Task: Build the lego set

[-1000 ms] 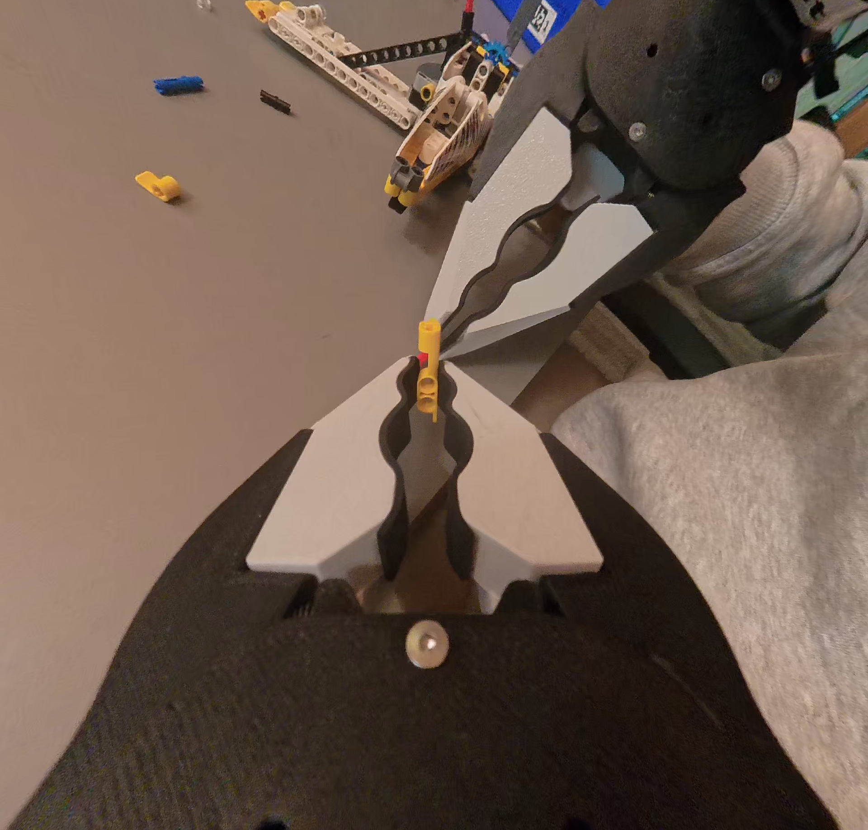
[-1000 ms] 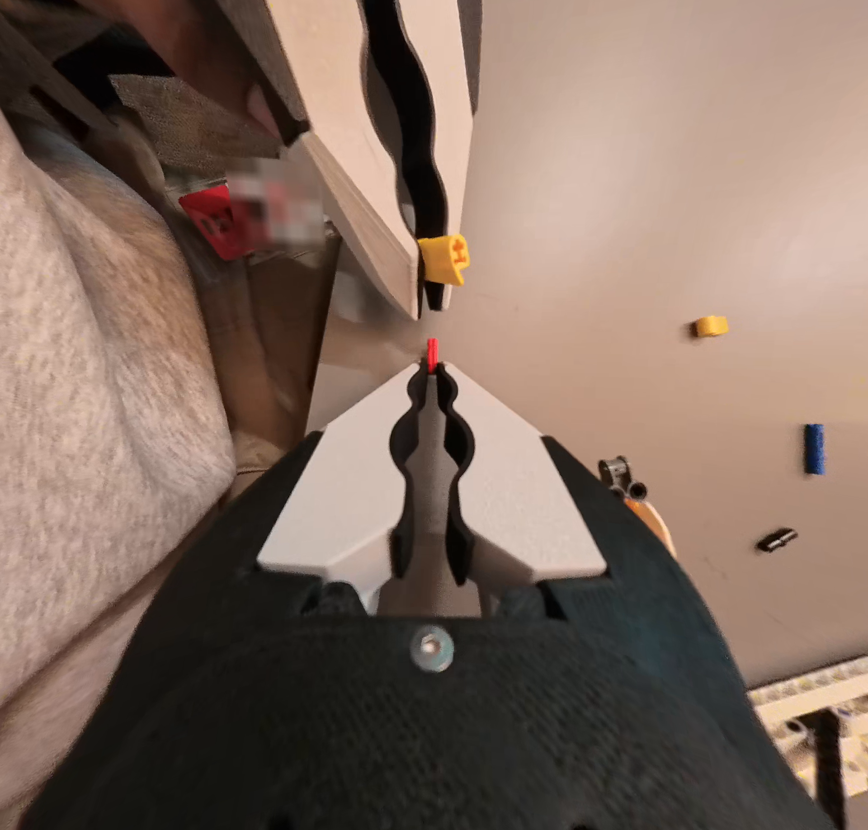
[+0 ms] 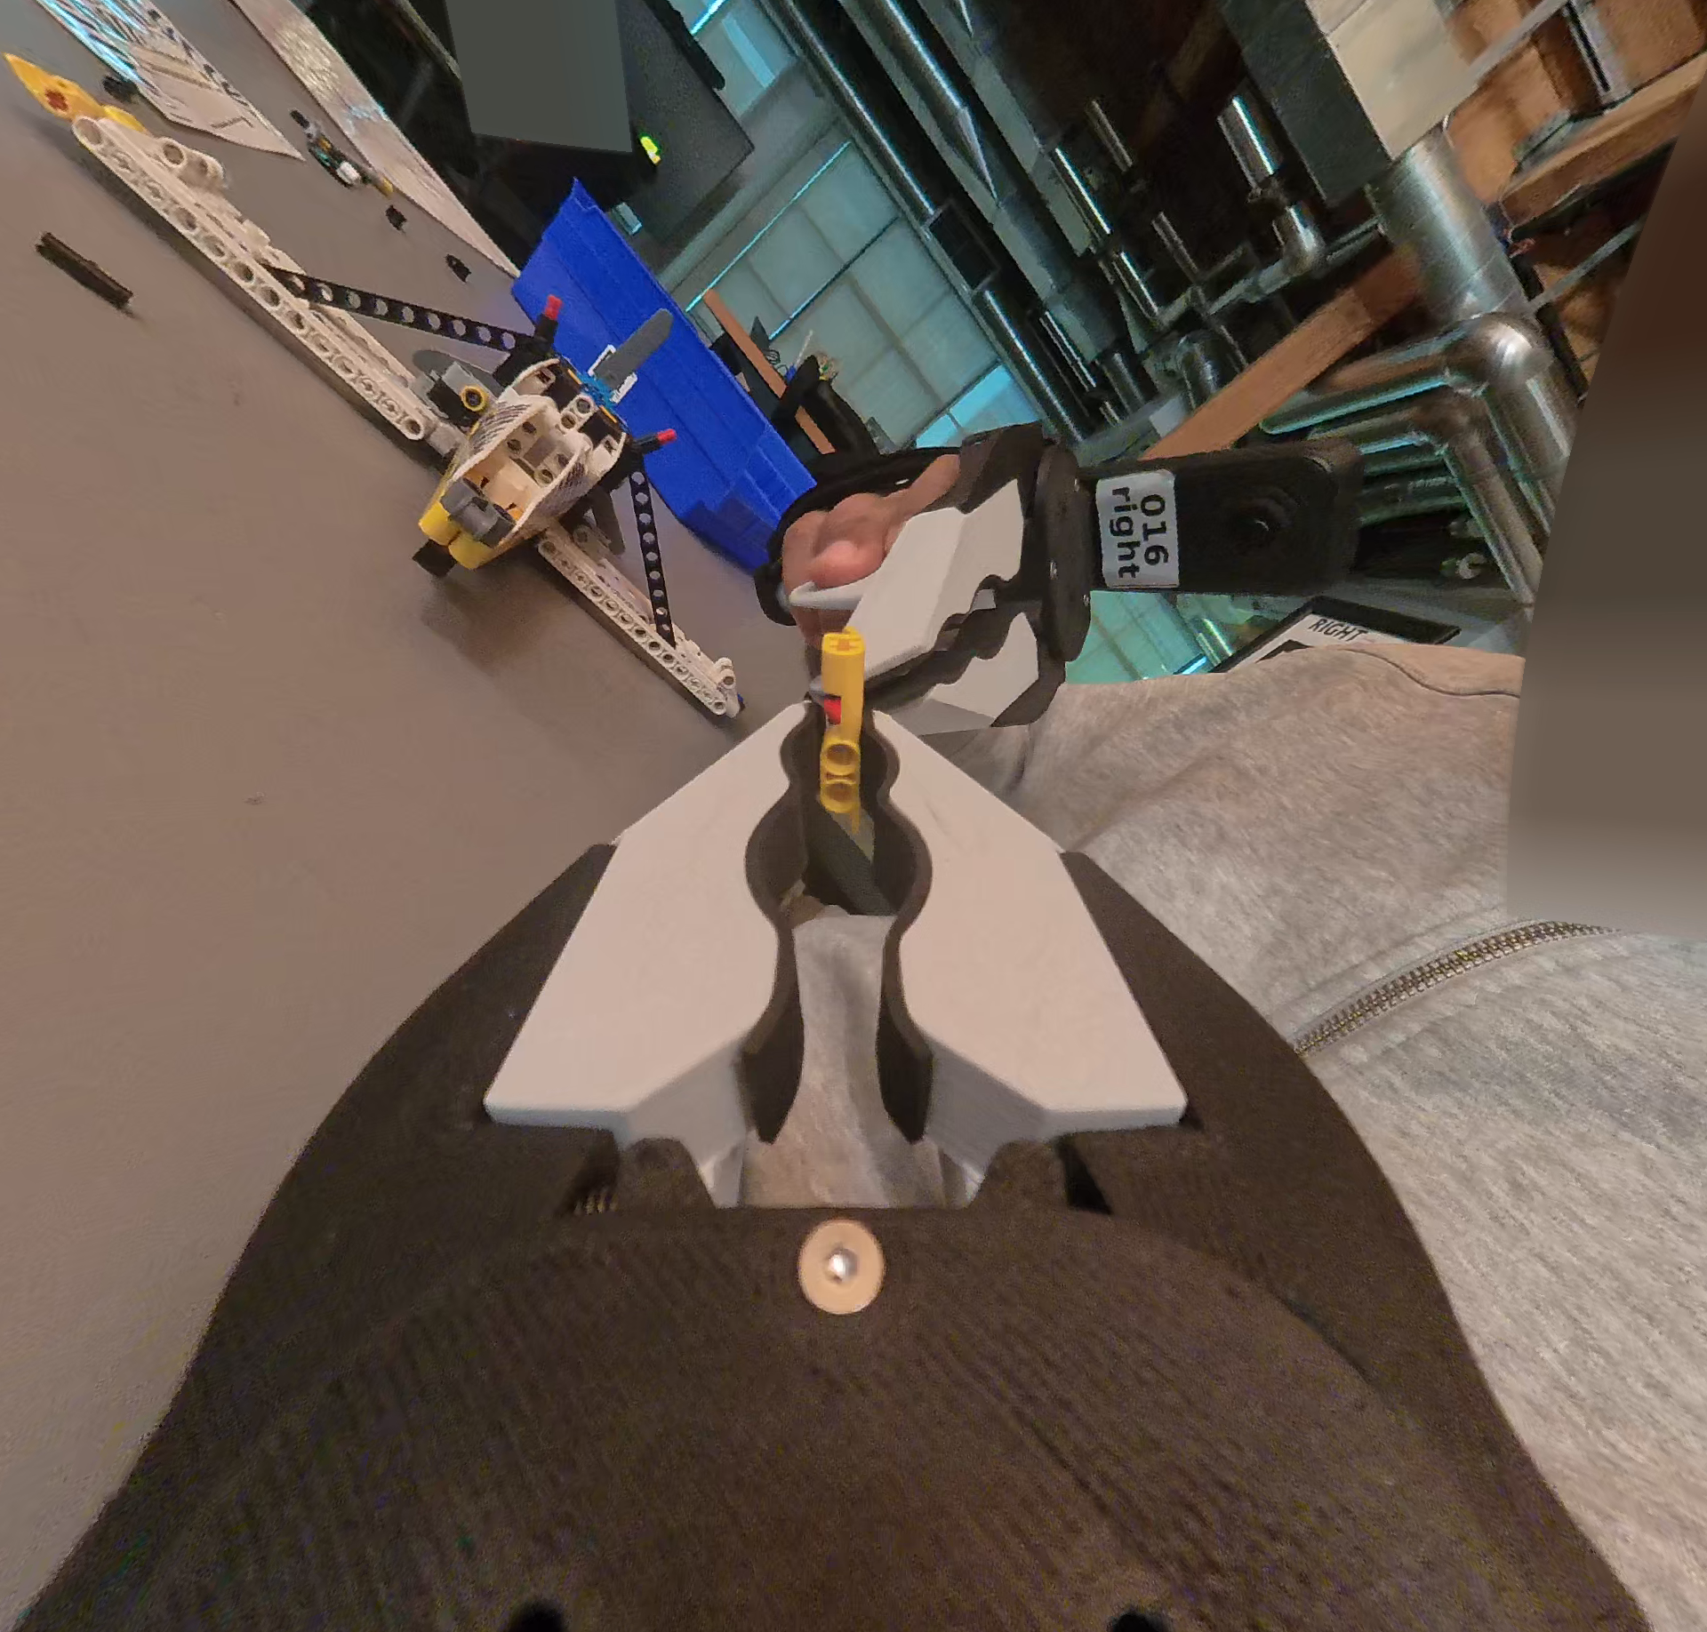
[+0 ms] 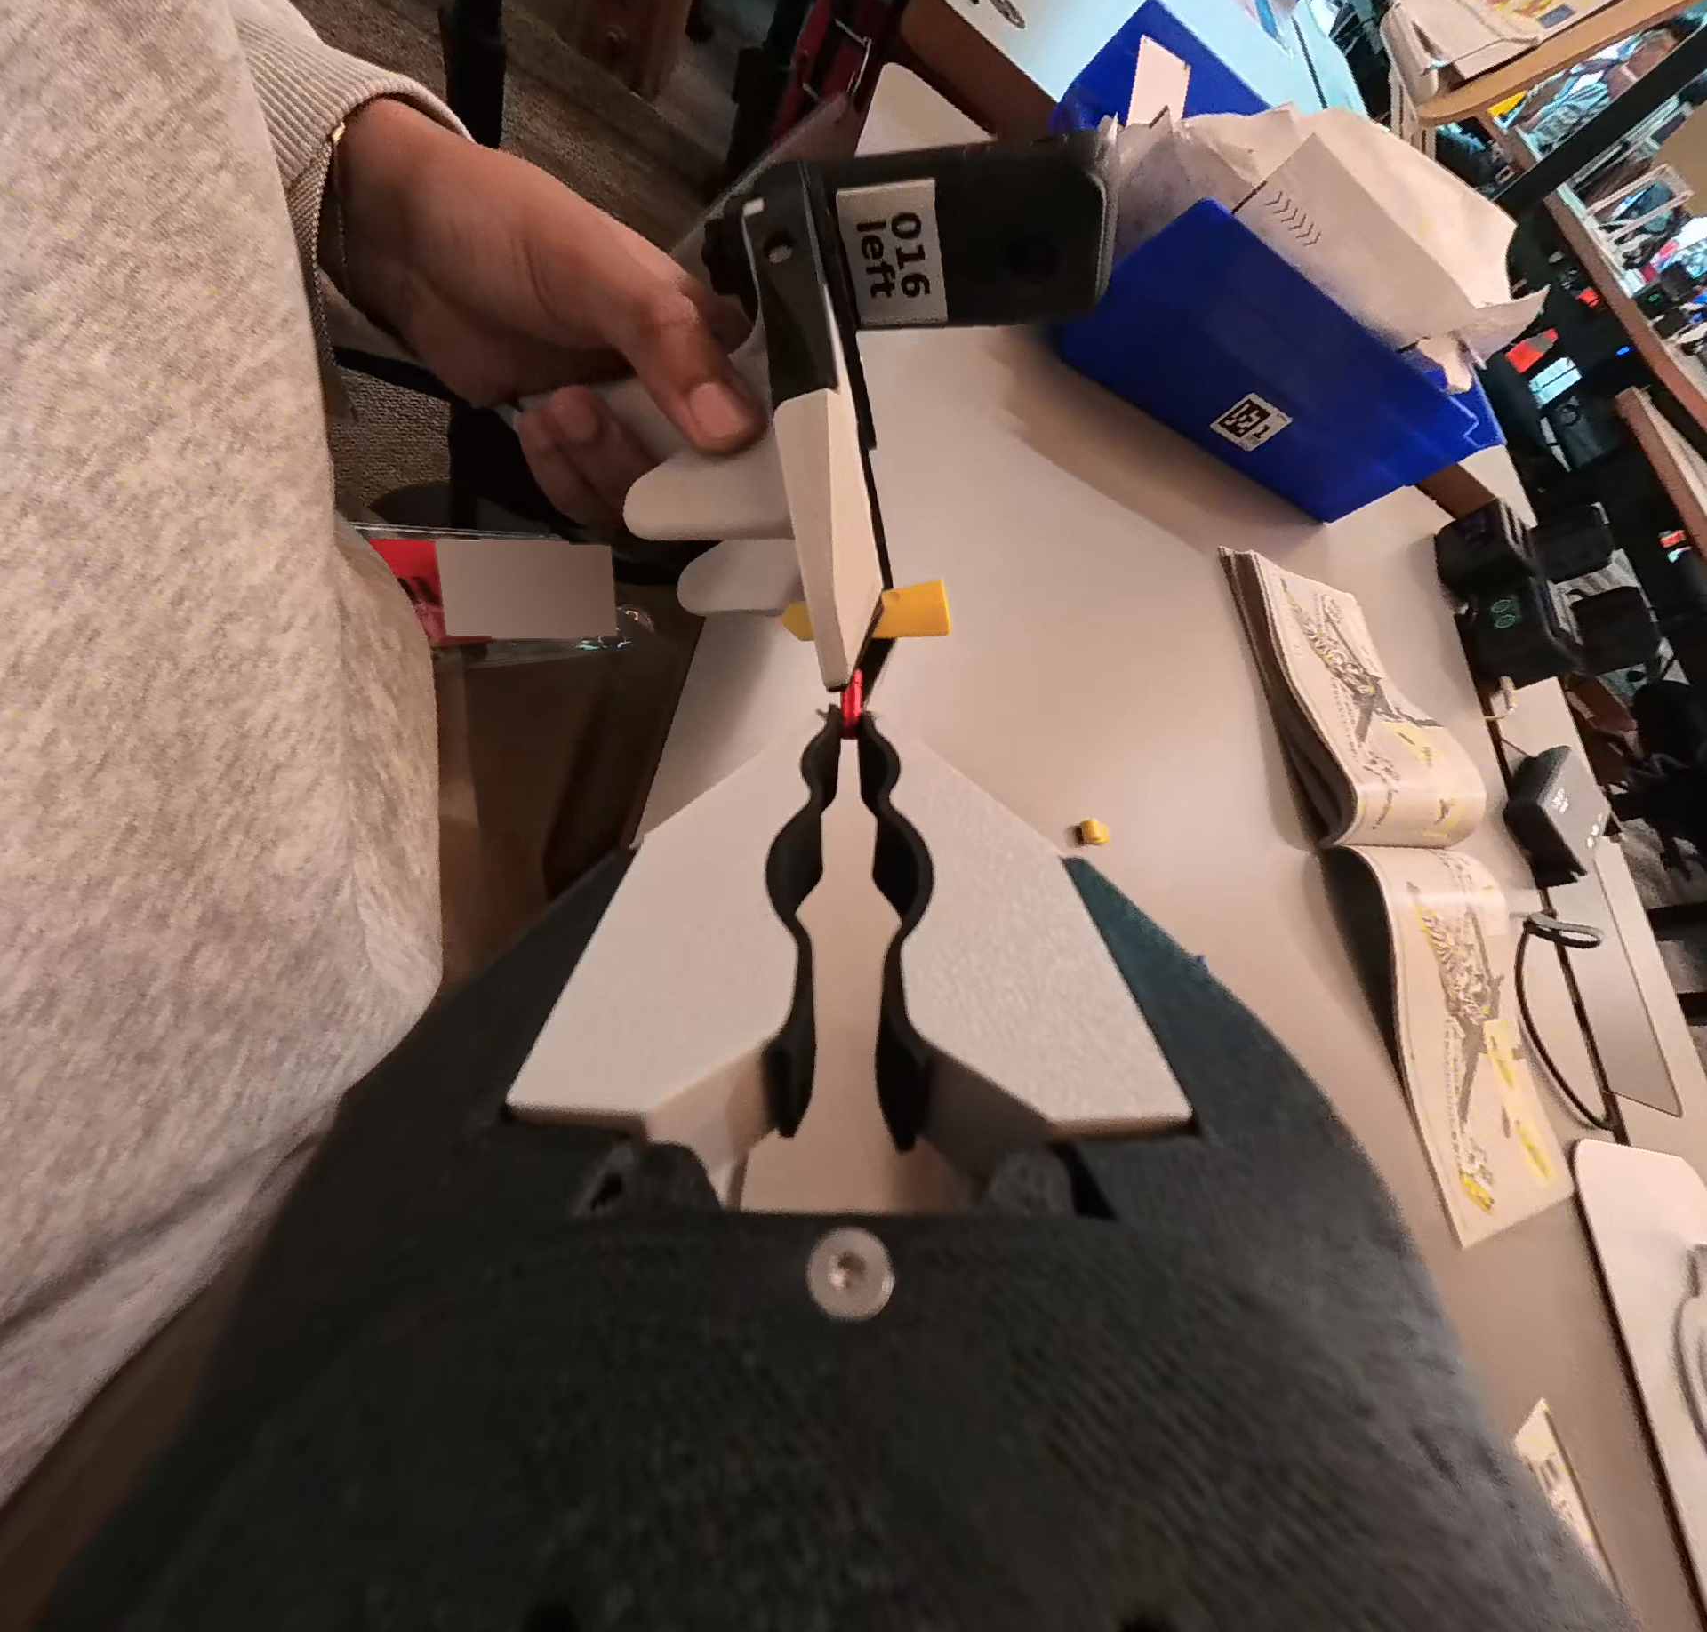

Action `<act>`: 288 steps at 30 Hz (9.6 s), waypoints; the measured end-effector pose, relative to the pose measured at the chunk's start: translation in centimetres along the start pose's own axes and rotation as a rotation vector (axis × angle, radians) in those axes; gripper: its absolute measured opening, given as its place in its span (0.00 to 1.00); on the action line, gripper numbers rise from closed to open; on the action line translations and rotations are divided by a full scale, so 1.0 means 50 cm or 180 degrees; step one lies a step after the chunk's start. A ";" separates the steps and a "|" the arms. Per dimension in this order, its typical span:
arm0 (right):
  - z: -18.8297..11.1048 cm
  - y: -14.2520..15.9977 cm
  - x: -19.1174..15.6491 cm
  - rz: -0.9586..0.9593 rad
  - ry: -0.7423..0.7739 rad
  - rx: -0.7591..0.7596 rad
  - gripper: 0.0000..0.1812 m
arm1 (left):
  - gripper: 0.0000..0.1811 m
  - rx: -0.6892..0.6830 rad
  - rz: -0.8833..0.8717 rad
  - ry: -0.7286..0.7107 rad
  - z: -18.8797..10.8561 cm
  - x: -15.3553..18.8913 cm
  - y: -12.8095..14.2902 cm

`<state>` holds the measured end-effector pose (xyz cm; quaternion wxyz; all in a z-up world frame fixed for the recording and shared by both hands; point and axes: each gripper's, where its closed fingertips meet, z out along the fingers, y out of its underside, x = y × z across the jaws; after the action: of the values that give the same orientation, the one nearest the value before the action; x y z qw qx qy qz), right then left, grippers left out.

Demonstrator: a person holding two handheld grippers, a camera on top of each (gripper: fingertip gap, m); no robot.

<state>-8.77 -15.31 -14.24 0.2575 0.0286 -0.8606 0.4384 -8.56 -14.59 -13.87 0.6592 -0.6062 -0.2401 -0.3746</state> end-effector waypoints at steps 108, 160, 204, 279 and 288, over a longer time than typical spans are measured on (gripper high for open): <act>-0.027 0.112 -0.029 0.2391 -0.1528 -0.1543 0.01 | 0.03 -0.1789 0.3021 -0.2943 0.043 -0.155 0.091; -0.017 0.108 -0.031 0.3087 -0.1697 -0.0998 0.00 | 0.03 -0.1638 0.3180 -0.2577 0.043 -0.151 0.093; -0.018 0.095 -0.034 0.3590 -0.2110 -0.0641 0.00 | 0.03 -0.0911 0.2929 -0.1846 0.061 -0.101 0.085; -0.025 0.069 0.015 0.3176 -0.1096 -0.0147 0.11 | 0.03 -0.0831 0.2947 -0.1928 0.065 -0.117 0.077; -0.019 0.089 -0.024 0.1830 -0.0548 -0.0502 0.03 | 0.03 -0.0811 0.2854 -0.1894 0.070 -0.119 0.074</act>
<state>-8.55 -12.08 -17.64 0.0505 -0.1990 -0.8835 0.4211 -8.79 -10.01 -20.23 0.5792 -0.8038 -0.0871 0.1042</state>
